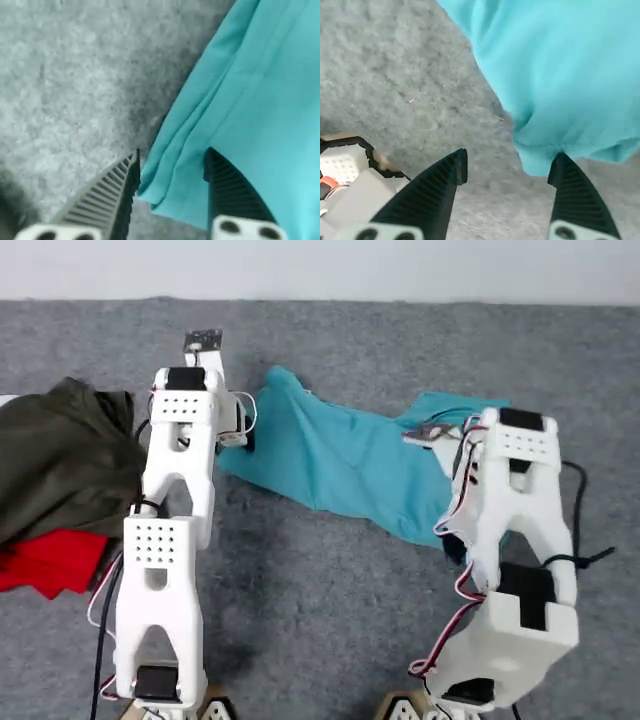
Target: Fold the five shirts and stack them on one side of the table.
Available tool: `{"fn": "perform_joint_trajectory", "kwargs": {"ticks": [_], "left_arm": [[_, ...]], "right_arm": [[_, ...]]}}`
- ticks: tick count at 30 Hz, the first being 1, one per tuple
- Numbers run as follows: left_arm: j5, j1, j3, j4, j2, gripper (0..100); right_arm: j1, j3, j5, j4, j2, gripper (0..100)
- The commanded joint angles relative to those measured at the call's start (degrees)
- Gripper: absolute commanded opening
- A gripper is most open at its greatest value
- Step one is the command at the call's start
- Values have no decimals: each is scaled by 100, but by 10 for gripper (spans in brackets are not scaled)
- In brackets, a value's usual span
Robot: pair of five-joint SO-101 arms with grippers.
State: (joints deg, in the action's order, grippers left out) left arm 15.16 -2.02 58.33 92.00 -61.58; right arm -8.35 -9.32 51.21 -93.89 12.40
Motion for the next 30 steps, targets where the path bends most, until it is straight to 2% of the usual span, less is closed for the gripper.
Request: {"fn": "perform_joint_trajectory", "kwargs": {"ticks": [1,4,10,16,18,26,30], "left_arm": [[-44,62,171,-97,9,195],[-44,62,171,-97,-70,195],[-35,62,171,-97,-220,195],[-35,70,171,-97,-220,195],[-35,70,171,-88,-220,195],[-35,70,171,220,-176,195],[-26,70,171,404,-176,195]], "right_arm": [[-400,-211,79,462,-286,269],[-690,-246,88,760,-268,270],[-690,-202,343,1077,321,263],[-708,-202,325,1446,848,65],[-716,-202,325,1578,857,35],[-1130,-193,378,1974,418,9],[-1560,-193,879,2000,374,9]]}}
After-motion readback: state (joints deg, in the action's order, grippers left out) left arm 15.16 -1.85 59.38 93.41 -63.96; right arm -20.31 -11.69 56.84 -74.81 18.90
